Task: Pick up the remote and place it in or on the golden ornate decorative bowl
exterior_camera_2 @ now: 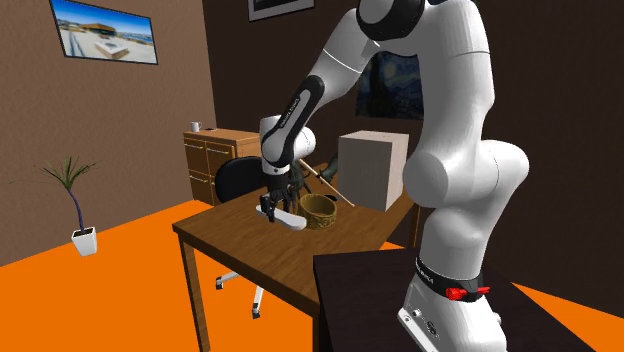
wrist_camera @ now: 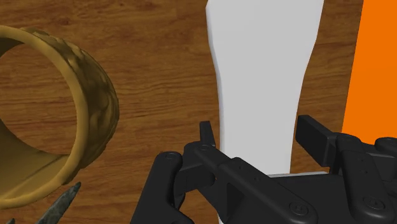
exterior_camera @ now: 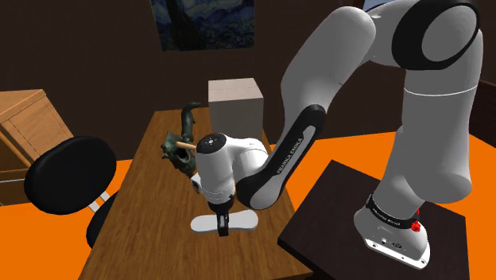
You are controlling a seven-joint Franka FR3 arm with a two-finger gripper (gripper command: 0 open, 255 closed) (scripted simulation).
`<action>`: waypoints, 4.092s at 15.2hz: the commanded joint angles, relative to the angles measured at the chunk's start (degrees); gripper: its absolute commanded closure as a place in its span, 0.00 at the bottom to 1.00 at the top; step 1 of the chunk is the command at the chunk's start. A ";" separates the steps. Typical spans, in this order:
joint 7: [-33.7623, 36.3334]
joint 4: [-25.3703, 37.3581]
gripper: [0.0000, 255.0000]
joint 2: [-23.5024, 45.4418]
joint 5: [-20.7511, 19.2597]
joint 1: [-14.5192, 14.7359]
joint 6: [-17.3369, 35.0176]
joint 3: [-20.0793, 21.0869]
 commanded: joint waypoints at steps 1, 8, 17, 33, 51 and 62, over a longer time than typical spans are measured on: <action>-0.76 -0.04 1.00 -1.40 1.12 -0.43 -1.24 0.65; -3.45 0.28 1.00 -6.13 4.90 -1.67 -5.74 2.41; -10.61 2.32 1.00 -8.05 7.07 -5.48 -9.15 0.91; -25.64 13.70 1.00 0.98 5.23 -14.29 -11.22 -5.80; -23.48 13.08 1.00 7.34 2.17 -13.05 -4.51 -7.53; -25.17 13.50 0.00 1.96 4.72 -14.08 -10.10 -5.97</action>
